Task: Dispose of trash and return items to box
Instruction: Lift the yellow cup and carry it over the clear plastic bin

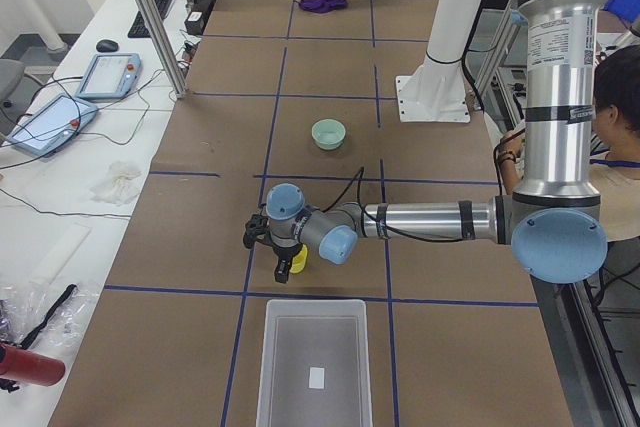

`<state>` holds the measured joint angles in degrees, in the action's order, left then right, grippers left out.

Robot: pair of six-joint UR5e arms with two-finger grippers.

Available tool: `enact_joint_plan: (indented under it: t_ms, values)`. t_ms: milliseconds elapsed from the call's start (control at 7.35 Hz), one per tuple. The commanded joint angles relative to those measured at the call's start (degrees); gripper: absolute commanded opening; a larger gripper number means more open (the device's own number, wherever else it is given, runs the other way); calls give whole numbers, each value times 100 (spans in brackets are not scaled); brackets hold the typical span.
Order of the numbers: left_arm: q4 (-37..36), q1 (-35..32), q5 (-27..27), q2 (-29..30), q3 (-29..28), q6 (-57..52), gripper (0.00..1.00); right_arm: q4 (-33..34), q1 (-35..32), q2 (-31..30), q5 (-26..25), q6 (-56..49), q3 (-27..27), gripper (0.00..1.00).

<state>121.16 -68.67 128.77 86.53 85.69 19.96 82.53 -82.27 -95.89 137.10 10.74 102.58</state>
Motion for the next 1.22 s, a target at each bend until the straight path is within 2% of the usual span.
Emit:
enact_joint_plan:
  t_ms: [0,136,408,680,817,953,1089]
  values:
    - [4,256,-1,22,-78,16,28,0,0,0,0,7,17,100]
    - [-5,309,-10,22,-79,25,0,0,0,0,9,16,17,100]
    - [-14,310,-10,66,175,122,0,0,0,0,18,16,26,100]
    - [-145,153,7,127,796,113,0,0,0,8,27,16,34,100]
    - [-180,-318,51,-47,1157,-26,0,0,0,9,18,16,34,100]
    - [-181,-836,60,-518,1448,-706,0,0,0,9,18,7,17,100]
    - [-198,-1398,121,-740,1381,-1687,0,9,0,0,18,-1,-9,100]
